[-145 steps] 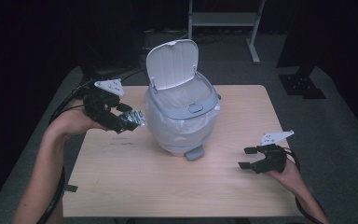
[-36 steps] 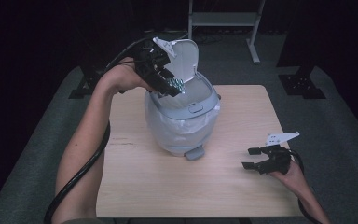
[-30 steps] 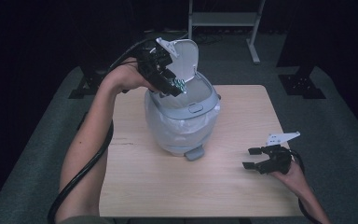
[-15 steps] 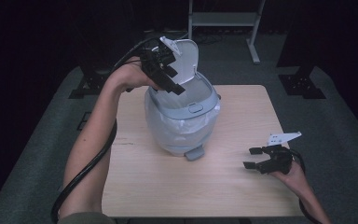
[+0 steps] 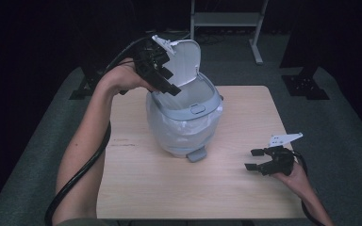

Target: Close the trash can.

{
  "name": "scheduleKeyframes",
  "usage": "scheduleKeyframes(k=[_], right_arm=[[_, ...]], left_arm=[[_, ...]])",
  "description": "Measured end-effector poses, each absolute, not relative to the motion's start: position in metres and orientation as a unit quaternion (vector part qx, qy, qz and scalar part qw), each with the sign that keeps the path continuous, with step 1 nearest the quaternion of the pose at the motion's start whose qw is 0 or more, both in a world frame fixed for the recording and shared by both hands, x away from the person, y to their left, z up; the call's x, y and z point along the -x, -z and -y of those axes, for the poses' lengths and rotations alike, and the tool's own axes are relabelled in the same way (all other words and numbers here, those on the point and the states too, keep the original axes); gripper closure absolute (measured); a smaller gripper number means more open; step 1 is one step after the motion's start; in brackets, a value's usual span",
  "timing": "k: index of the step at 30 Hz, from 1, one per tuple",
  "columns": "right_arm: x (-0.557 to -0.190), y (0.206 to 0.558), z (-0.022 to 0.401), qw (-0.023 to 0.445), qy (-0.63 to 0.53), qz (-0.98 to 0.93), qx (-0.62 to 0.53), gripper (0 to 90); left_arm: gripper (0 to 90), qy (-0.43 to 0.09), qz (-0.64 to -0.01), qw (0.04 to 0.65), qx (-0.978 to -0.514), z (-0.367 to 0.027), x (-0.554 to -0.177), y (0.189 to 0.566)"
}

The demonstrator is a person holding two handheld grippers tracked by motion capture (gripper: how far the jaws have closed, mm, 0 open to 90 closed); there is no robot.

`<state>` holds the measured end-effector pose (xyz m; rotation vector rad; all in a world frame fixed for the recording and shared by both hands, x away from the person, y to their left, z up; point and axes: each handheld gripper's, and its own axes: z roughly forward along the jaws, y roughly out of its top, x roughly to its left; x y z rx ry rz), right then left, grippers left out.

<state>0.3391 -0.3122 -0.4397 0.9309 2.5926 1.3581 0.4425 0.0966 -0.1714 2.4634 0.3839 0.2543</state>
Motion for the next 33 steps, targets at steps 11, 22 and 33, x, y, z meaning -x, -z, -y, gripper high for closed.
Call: scheduleKeyframes(k=[11,22,33], right_arm=[[-0.34,0.44,0.31,0.034,-0.44,-0.844,-0.304,25.0],[-0.34,0.439,0.31,0.037,-0.44,-0.843,-0.308,25.0],[-0.34,0.438,0.313,0.04,-0.441,-0.839,-0.317,25.0]], left_arm=[[36.4,-0.09,-0.161,0.323,-0.928,-0.122,-0.434,0.169],[50.6,-0.077,-0.17,0.336,-0.923,-0.149,-0.432,0.172],[70.7,-0.079,-0.176,0.349,-0.917,-0.172,-0.437,0.172]])
